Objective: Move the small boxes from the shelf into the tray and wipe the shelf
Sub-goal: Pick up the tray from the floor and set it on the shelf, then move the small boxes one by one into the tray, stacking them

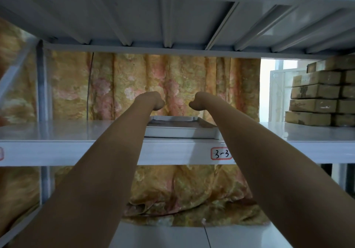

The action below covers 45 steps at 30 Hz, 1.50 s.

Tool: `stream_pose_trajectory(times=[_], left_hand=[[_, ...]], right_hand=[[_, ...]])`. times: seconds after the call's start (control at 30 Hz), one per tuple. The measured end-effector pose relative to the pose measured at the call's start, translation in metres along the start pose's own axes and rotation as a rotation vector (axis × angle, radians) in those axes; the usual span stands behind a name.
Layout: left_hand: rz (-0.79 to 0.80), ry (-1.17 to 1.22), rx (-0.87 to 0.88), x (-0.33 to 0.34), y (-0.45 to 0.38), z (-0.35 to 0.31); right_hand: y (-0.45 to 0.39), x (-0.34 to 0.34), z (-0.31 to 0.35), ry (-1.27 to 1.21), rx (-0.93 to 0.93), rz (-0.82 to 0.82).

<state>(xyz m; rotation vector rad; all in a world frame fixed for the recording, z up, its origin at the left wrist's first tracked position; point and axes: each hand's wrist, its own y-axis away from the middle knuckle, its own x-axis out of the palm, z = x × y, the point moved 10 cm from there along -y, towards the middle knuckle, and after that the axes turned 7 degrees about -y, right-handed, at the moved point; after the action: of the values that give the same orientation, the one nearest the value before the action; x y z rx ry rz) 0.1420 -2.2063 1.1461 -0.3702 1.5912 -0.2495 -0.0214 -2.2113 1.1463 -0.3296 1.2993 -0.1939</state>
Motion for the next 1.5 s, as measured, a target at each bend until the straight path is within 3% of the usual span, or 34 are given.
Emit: stream_pose_trajectory(times=[0.13, 0.37, 0.5, 0.9, 1.13, 1.27, 1.5], left_hand=[[-0.136, -0.063, 0.07, -0.016, 0.002, -0.02], [-0.116, -0.042, 0.148, -0.005, 0.003, -0.053], [-0.101, 0.093, 0.25, -0.009, 0.004, -0.09], [-0.092, 0.155, 0.498, -0.02, 0.05, -0.236], [-0.105, 0.143, 0.555, -0.018, 0.101, -0.347], [-0.217, 0.031, 0.636, -0.018, 0.139, -0.414], [-0.275, 0.042, 0.669, -0.02, 0.178, -0.498]], right_hand=[[-0.002, -0.006, 0.001, 0.026, -0.017, -0.046], [0.011, -0.01, -0.018, 0.09, 0.019, -0.104], [0.026, -0.025, -0.047, 0.125, 0.077, -0.134], [0.092, -0.082, -0.169, 0.219, 0.273, -0.136], [0.149, -0.111, -0.27, 0.248, 0.346, -0.119], [0.163, -0.128, -0.343, 0.238, 0.382, -0.17], [0.226, -0.151, -0.39, 0.273, 0.402, -0.264]])
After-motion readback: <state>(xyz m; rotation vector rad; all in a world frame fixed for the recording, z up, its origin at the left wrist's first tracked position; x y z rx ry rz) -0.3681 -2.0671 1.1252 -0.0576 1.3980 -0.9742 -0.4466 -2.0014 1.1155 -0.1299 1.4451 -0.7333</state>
